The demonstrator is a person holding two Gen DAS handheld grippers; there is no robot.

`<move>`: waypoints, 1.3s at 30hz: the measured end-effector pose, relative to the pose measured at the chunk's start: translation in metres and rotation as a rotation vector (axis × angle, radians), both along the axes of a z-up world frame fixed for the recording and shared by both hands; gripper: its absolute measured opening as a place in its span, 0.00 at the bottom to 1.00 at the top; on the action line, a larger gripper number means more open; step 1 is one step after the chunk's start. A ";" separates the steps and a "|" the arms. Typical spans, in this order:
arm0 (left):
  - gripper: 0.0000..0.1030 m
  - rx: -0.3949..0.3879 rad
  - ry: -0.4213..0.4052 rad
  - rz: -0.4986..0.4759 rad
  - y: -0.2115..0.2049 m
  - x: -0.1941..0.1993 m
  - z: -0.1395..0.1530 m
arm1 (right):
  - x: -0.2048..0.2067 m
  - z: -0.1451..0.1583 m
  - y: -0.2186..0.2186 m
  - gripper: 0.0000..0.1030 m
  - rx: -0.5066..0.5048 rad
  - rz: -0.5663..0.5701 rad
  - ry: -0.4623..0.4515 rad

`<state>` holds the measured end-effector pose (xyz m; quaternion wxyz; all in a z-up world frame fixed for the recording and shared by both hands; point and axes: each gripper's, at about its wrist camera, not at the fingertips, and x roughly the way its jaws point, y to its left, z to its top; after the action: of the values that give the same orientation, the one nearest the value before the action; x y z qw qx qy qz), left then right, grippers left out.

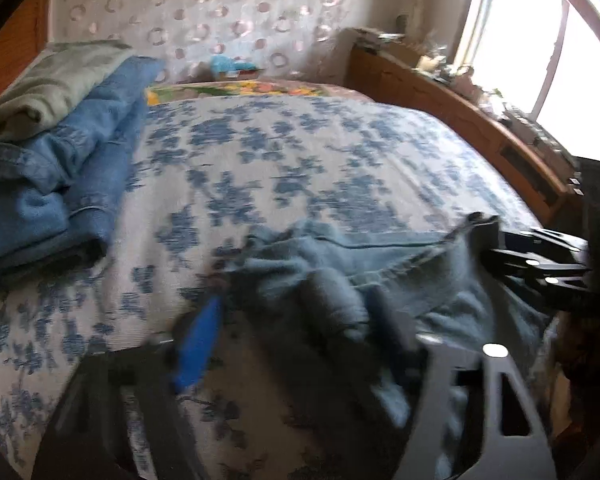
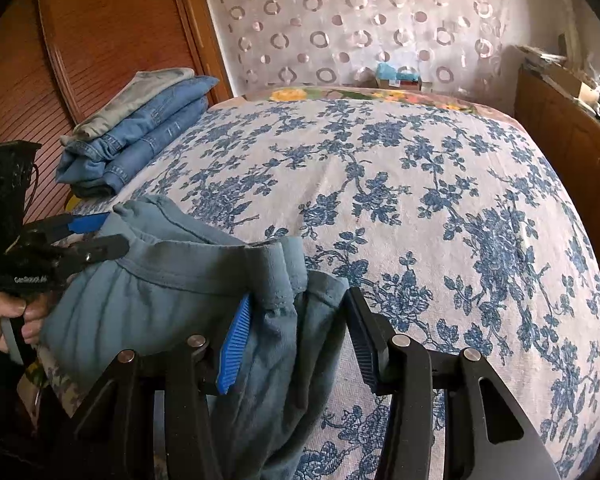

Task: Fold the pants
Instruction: 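Grasp the edge of the folded grey-blue shorts with both grippers, then lift the folded shorts with both grippers and carry toward the jeans stack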

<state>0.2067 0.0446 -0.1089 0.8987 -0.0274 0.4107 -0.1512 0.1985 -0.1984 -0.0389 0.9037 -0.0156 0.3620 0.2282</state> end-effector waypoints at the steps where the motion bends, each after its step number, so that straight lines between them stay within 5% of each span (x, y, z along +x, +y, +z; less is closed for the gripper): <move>1: 0.58 0.002 -0.002 -0.001 -0.002 0.000 0.000 | 0.001 0.001 0.000 0.47 0.001 0.001 0.001; 4: 0.48 -0.007 -0.002 -0.010 -0.006 0.000 0.002 | 0.000 0.000 0.001 0.39 0.003 0.014 0.000; 14: 0.48 -0.031 0.006 -0.007 -0.005 0.001 0.000 | -0.001 0.000 0.006 0.26 0.000 0.034 -0.001; 21: 0.22 -0.052 -0.017 -0.046 -0.008 -0.005 0.005 | 0.000 0.000 0.007 0.21 0.011 0.049 0.008; 39: 0.19 -0.055 -0.198 -0.017 -0.006 -0.038 0.060 | -0.033 0.046 0.004 0.16 0.076 0.095 -0.120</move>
<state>0.1684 0.0382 -0.0485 0.9325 -0.0337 0.3158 -0.1719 0.1656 -0.1943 0.0075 0.9117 -0.0119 0.2973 0.2832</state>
